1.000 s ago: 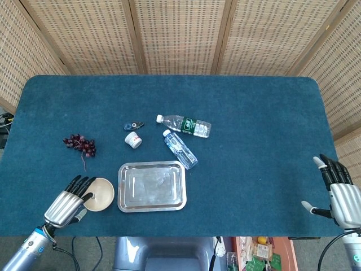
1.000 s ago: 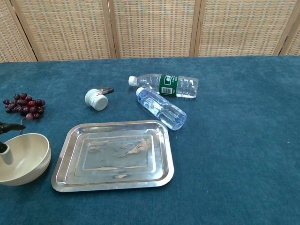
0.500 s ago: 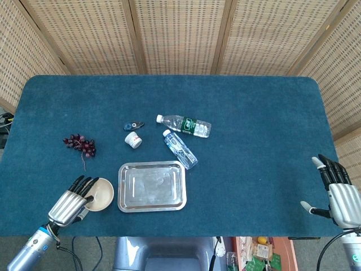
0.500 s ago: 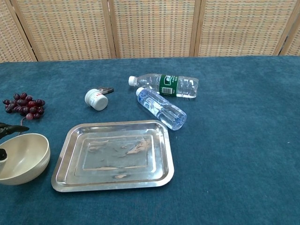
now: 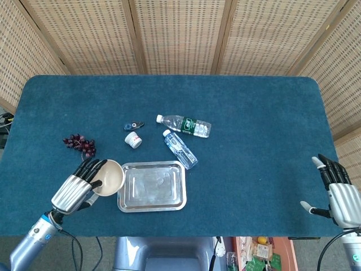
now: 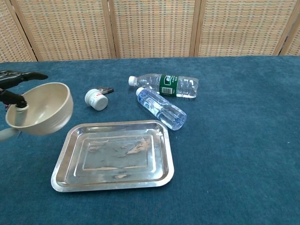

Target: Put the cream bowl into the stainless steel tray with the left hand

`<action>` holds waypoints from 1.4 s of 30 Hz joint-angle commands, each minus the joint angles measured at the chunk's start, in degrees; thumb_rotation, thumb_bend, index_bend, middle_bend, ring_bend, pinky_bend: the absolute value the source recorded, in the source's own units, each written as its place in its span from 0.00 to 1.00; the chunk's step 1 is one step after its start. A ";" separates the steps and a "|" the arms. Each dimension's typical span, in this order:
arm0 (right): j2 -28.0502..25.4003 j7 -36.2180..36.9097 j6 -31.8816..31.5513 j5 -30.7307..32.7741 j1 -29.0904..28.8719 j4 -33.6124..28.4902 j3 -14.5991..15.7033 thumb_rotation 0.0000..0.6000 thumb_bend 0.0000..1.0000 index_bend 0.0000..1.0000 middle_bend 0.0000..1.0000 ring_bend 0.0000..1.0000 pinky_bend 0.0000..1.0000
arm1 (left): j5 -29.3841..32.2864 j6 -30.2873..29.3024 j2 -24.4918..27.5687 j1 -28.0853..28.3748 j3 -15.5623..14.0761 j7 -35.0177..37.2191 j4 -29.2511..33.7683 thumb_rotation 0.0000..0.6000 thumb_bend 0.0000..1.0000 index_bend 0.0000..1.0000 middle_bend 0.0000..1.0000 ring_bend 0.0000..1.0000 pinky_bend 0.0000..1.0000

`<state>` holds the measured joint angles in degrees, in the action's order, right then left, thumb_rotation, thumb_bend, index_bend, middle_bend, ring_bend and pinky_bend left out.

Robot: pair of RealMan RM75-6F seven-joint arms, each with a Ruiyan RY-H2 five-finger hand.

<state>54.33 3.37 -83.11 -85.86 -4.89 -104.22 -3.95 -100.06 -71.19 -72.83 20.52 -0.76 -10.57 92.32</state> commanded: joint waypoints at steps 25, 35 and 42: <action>-0.10 2.08 -0.58 0.20 0.03 1.02 -0.46 1.00 0.00 0.00 0.00 0.00 0.00 | 10.14 12.74 -12.12 8.50 1.56 -10.39 -0.49 1.00 0.00 0.01 0.00 0.00 0.00; -0.07 1.86 -0.45 -0.47 -0.07 0.81 -0.18 1.00 0.00 0.00 0.00 0.00 0.00 | 13.56 -2.02 3.36 -0.23 2.23 -4.11 8.51 1.00 0.00 0.00 0.00 0.00 0.00; 0.07 1.17 -1.11 -0.94 0.17 0.70 -0.06 1.00 0.00 0.00 0.00 0.00 0.00 | 13.10 -12.35 7.96 -8.12 0.31 5.25 4.45 1.00 0.00 0.00 0.00 0.00 0.00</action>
<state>54.40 4.56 -84.21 -86.78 -4.73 -103.53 -4.01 -87.02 -79.76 -66.58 15.85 0.41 -8.96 98.58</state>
